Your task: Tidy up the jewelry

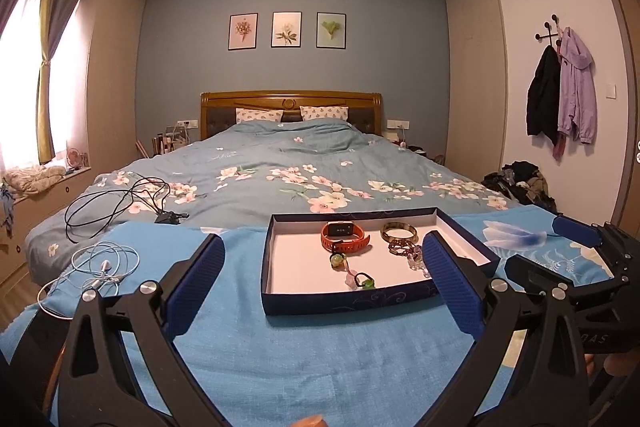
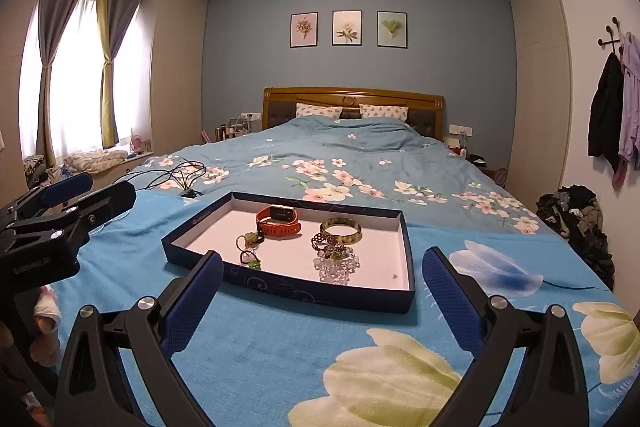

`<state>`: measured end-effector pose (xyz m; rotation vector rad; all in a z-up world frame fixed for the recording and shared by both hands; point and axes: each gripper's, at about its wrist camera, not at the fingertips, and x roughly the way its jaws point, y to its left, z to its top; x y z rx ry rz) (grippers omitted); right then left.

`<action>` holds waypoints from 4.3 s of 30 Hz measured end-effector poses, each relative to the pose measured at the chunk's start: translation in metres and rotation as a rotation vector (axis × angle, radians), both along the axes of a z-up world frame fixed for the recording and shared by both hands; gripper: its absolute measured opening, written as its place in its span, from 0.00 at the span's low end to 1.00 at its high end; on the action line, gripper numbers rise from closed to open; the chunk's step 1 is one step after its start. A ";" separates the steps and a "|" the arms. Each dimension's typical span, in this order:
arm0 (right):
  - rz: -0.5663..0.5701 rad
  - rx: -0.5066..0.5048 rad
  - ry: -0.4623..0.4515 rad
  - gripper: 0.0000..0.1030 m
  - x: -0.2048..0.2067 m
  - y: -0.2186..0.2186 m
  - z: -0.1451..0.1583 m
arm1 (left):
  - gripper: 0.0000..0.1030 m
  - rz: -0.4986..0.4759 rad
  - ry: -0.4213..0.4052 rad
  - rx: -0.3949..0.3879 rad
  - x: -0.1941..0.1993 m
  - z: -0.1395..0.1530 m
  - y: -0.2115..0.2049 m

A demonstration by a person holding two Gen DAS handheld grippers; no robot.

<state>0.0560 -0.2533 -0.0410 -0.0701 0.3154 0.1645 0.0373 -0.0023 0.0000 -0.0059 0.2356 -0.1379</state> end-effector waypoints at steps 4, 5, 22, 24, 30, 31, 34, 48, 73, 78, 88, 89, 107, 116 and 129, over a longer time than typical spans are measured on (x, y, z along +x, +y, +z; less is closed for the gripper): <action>-0.005 0.002 -0.001 0.93 0.000 0.000 0.000 | 0.94 -0.005 0.001 -0.003 -0.004 0.000 -0.001; -0.010 0.000 0.001 0.93 0.000 0.000 0.000 | 0.94 -0.008 0.001 -0.002 -0.005 0.000 -0.001; -0.016 0.010 -0.019 0.93 -0.005 -0.002 0.003 | 0.94 -0.010 -0.017 0.019 -0.011 -0.003 -0.010; -0.016 0.010 -0.017 0.93 -0.005 -0.002 0.003 | 0.94 -0.009 -0.016 0.022 -0.012 -0.003 -0.010; -0.014 0.010 -0.014 0.93 -0.005 -0.002 0.003 | 0.94 -0.012 -0.019 0.028 -0.012 -0.003 -0.011; -0.015 0.009 -0.015 0.93 -0.005 -0.001 0.003 | 0.94 -0.013 -0.019 0.028 -0.011 -0.003 -0.012; -0.014 0.010 -0.017 0.93 -0.005 -0.002 0.003 | 0.94 -0.011 -0.019 0.028 -0.011 -0.003 -0.012; -0.019 0.009 -0.007 0.93 -0.004 0.002 0.002 | 0.94 -0.013 -0.015 0.030 -0.011 -0.005 -0.013; -0.020 0.011 -0.004 0.93 -0.004 0.000 0.001 | 0.94 -0.014 -0.011 0.031 -0.010 -0.008 -0.015; -0.019 0.012 -0.003 0.93 -0.003 0.000 0.001 | 0.94 -0.017 -0.010 0.030 -0.010 -0.009 -0.016; -0.019 0.017 -0.002 0.93 -0.003 -0.001 0.000 | 0.94 -0.016 -0.006 0.031 -0.009 -0.011 -0.017; -0.018 0.017 -0.001 0.93 -0.002 0.000 -0.001 | 0.94 -0.016 -0.005 0.032 -0.010 -0.012 -0.018; -0.020 0.021 0.000 0.93 -0.002 -0.001 -0.001 | 0.94 -0.015 0.002 0.032 -0.009 -0.012 -0.018; -0.018 0.021 0.005 0.93 -0.003 -0.001 -0.002 | 0.94 -0.016 0.006 0.034 -0.009 -0.015 -0.019; -0.034 -0.032 0.087 0.94 0.009 -0.019 -0.002 | 0.94 -0.023 0.068 0.048 0.002 -0.016 -0.013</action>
